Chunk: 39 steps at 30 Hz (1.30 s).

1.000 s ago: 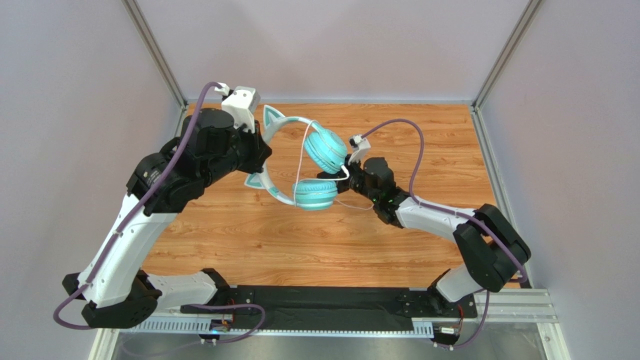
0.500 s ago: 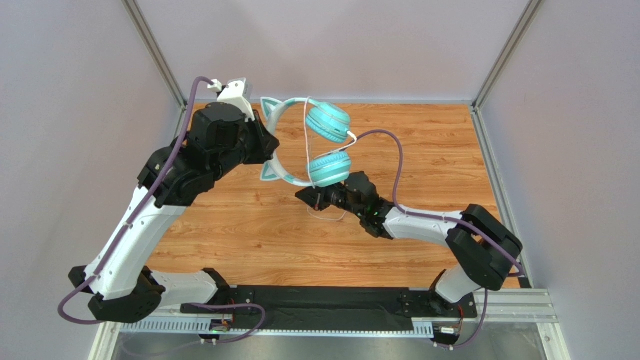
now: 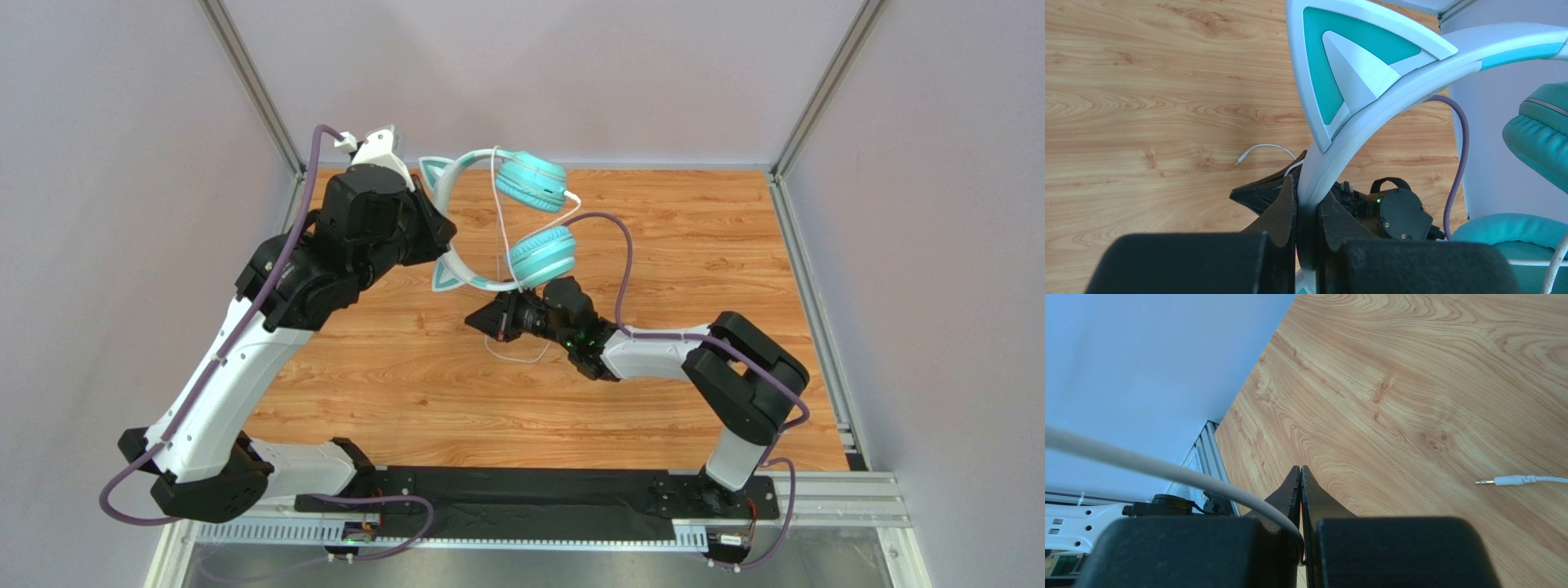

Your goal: Wrap the headphones

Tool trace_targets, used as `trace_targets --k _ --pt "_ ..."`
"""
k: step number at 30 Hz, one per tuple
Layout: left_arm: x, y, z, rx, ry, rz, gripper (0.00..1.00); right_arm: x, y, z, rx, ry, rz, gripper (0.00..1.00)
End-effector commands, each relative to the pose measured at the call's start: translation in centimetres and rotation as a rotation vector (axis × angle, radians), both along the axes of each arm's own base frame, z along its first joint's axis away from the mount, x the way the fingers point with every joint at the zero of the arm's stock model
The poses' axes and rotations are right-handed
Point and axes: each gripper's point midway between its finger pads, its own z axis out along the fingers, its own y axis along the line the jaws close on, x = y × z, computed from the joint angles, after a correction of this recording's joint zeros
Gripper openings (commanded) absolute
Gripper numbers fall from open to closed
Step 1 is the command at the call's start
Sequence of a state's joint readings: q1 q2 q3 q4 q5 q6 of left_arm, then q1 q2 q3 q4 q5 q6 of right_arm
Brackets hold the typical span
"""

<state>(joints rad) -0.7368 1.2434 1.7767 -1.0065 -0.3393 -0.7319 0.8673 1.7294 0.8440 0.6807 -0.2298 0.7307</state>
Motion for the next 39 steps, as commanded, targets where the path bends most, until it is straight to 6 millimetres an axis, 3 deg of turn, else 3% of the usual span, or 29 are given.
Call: trace_targets --k 1,5,7,11,16,19,20,21,22,23,27,28,29,31,32,34,39 --pt "0.1 1.4 4.7 -0.117 -0.128 0.072 0.00 -0.4 0.1 1.2 0.074 -0.009 0.008 0.00" --pt "0.7 3.1 4.7 -0.047 -0.154 0.139 0.00 -1.8 -1.4 1.1 0.072 -0.006 -0.012 0.00" --pt "0.9 4.1 4.6 -0.022 -0.160 0.181 0.00 -2.7 -2.4 -0.2 0.032 -0.005 -0.029 0.00" --pt "1.4 5.1 4.6 -0.018 -0.164 0.215 0.00 -4.2 -3.4 -0.9 -0.017 -0.012 -0.035 0.00" --pt "2.2 6.0 4.2 0.026 -0.164 0.264 0.00 -6.8 -3.6 -1.7 -0.071 -0.022 -0.002 0.00" --pt "3.0 6.8 3.0 0.090 -0.147 0.323 0.00 -8.4 -3.5 -0.5 -0.117 -0.077 0.006 0.00" --pt "3.2 7.0 2.6 0.105 -0.143 0.338 0.00 -8.9 -3.4 -0.2 -0.164 -0.136 0.024 0.00" --pt "3.4 7.5 2.3 0.123 -0.143 0.366 0.00 -9.2 -4.0 -1.2 -0.251 -0.146 0.000 0.00" --pt "3.6 7.5 1.5 0.146 -0.133 0.375 0.00 -10.3 -3.3 -0.1 -0.263 -0.189 0.019 0.00" --pt "3.9 7.6 1.2 0.160 -0.130 0.385 0.00 -10.2 -3.8 1.0 -0.273 -0.223 -0.015 0.00" --pt "4.9 8.1 -0.7 0.252 -0.113 0.425 0.00 -12.2 -5.2 2.6 -0.341 -0.310 -0.016 0.00" --pt "5.1 8.2 -1.0 0.272 -0.106 0.427 0.00 -12.3 -5.6 3.0 -0.350 -0.327 -0.025 0.00" --pt "5.4 8.2 -1.6 0.293 -0.095 0.430 0.00 -12.2 -6.1 4.8 -0.337 -0.355 -0.052 0.00" --pt "5.7 8.2 -2.6 0.332 -0.077 0.419 0.00 -12.9 -7.1 5.1 -0.399 -0.405 -0.042 0.00" --pt "5.8 8.0 -3.0 0.345 -0.069 0.414 0.00 -12.6 -7.5 7.3 -0.377 -0.433 -0.083 0.00" --pt "5.9 7.8 -4.2 0.369 -0.046 0.399 0.00 -12.8 -8.7 7.3 -0.456 -0.475 -0.077 0.00" --pt "6.2 7.5 -7.3 0.417 0.006 0.383 0.00 -12.6 -10.7 11.7 -0.466 -0.566 -0.104 0.00"
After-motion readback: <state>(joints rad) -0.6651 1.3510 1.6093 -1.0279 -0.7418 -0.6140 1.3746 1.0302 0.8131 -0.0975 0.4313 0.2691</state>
